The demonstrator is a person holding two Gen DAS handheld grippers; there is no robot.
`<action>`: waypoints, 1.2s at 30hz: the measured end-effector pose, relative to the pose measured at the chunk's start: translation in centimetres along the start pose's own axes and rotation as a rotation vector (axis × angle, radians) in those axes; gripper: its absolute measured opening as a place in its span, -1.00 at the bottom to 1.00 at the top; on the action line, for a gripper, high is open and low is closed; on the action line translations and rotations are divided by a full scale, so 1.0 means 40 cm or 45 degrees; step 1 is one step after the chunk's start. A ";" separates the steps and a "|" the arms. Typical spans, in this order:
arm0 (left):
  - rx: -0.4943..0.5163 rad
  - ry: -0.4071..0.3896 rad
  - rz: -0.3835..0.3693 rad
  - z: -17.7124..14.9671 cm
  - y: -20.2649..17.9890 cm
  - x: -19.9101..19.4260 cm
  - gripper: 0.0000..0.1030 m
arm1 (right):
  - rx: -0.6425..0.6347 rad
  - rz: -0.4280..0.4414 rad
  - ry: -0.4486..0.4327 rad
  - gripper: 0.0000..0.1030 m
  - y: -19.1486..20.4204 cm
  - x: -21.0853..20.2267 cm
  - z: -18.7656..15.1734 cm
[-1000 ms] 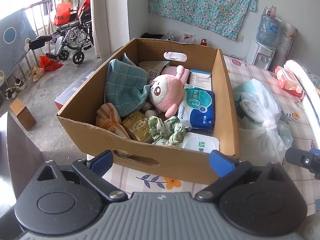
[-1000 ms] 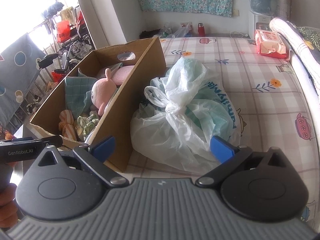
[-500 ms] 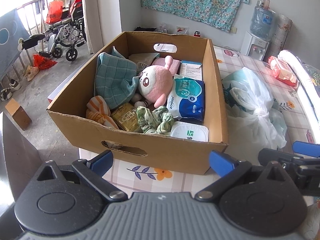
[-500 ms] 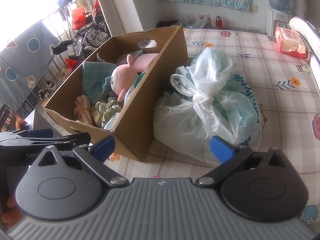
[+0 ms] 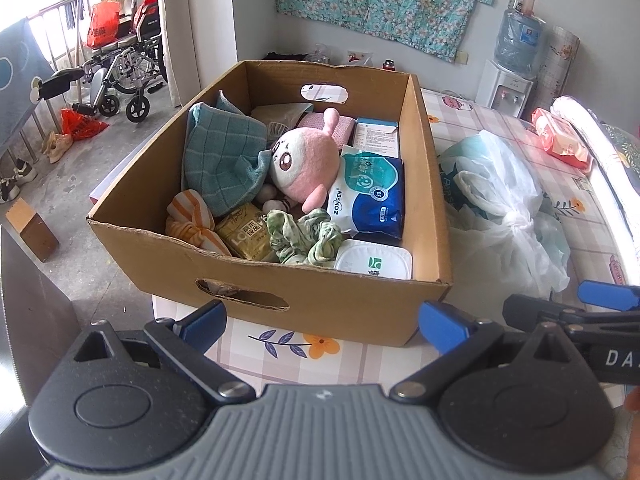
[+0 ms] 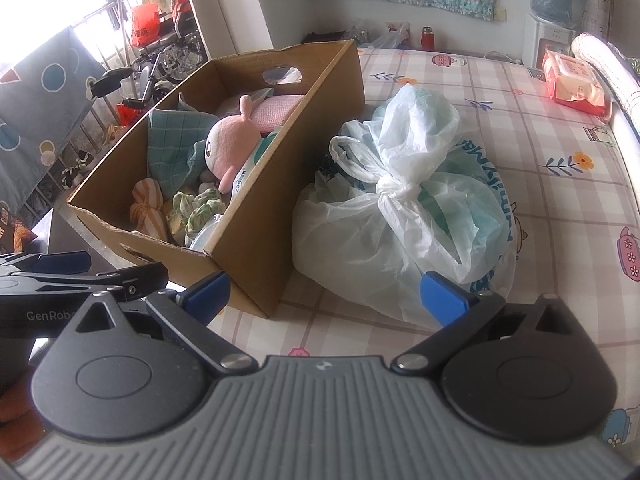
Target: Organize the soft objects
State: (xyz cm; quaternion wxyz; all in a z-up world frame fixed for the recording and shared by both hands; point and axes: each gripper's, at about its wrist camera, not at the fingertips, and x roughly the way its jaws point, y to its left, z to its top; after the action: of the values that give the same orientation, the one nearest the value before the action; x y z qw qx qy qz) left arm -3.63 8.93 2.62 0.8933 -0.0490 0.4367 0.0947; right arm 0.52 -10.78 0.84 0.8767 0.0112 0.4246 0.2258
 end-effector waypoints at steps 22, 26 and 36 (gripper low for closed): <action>-0.001 -0.004 0.015 0.000 0.001 0.000 0.99 | 0.012 0.003 0.014 0.98 -0.004 0.011 -0.001; -0.003 -0.003 0.016 -0.002 0.002 0.000 0.99 | 0.011 0.004 0.014 0.98 -0.004 0.011 -0.001; -0.002 -0.002 0.015 -0.001 0.002 0.001 0.99 | 0.017 0.006 0.019 0.98 -0.007 0.015 -0.004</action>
State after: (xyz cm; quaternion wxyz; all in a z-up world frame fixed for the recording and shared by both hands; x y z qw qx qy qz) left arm -3.65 9.00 2.56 0.8931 -0.0472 0.4361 0.1003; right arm 0.82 -10.81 0.25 0.8730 0.0164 0.4324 0.2250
